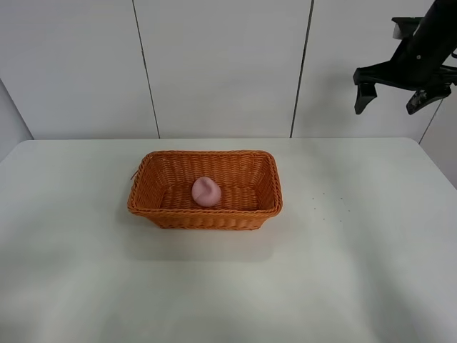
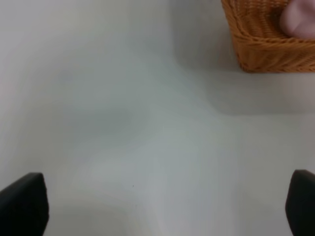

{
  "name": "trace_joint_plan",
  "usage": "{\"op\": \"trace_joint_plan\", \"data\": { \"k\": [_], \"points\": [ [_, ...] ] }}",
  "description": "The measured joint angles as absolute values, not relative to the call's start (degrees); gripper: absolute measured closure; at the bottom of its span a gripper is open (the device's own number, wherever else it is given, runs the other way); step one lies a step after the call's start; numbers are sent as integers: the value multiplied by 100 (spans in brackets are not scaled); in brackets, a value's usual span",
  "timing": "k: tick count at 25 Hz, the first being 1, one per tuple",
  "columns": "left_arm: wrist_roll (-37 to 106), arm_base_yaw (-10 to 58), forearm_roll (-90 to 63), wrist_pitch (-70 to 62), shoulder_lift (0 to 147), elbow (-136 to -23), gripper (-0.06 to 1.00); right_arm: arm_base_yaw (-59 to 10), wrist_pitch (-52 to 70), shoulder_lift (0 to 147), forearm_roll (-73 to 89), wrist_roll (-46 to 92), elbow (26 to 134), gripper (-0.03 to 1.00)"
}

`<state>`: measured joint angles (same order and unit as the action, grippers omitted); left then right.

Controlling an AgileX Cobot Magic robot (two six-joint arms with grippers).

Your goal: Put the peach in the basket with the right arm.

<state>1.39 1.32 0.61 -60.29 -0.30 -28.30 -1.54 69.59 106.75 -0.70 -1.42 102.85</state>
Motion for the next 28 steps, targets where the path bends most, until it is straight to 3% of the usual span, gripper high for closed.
{"op": "trace_joint_plan", "data": {
  "k": [16, 28],
  "points": [
    [139, 132, 61, -6029, -30, -2830, -4, -154, 6963, 4895, 0, 0, 4743, 27],
    [139, 132, 61, -6029, -30, -2830, -4, -154, 5994, 1197, 55, 56, 2866, 27]
  ]
}}
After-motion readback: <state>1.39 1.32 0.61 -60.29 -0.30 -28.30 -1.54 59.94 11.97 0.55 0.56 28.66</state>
